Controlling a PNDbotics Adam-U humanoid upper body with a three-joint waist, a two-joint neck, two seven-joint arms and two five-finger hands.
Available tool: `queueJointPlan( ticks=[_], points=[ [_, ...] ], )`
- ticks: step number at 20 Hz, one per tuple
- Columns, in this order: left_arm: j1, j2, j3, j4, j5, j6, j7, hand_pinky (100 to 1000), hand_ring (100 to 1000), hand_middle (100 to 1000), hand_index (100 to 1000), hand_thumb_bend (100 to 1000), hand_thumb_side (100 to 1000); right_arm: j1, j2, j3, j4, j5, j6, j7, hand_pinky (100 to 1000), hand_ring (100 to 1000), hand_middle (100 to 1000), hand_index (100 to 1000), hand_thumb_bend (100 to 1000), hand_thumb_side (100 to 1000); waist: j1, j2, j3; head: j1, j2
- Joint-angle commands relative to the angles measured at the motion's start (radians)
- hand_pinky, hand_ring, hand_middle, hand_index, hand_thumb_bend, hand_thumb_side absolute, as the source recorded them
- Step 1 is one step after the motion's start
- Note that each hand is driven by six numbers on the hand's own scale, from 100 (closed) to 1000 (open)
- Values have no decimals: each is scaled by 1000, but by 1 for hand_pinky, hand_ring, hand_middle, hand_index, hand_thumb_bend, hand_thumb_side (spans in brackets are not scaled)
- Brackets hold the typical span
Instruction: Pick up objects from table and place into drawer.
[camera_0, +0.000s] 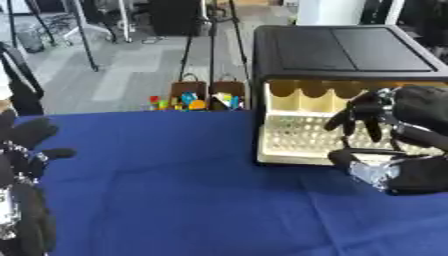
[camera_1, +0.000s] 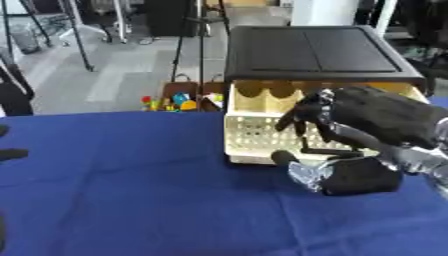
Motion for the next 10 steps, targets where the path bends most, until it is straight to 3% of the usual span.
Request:
queueJointPlan(
  ticks=[1, 10],
  points=[
    [-11, 4, 1, -13, -1, -2, 1, 560, 753, 708, 926, 393, 935, 25, -31, 13, -14, -10, 29, 34, 100, 435, 565, 802, 267, 898, -1, -14, 4, -2, 0],
    [-12, 2, 0, -13, 2, -2, 1, 559, 753, 708, 927, 389, 937, 64, -27, 29, -14, -6, 64, 60, 100, 443, 576, 800, 272, 892, 4, -7, 8, -8, -3]
  ],
)
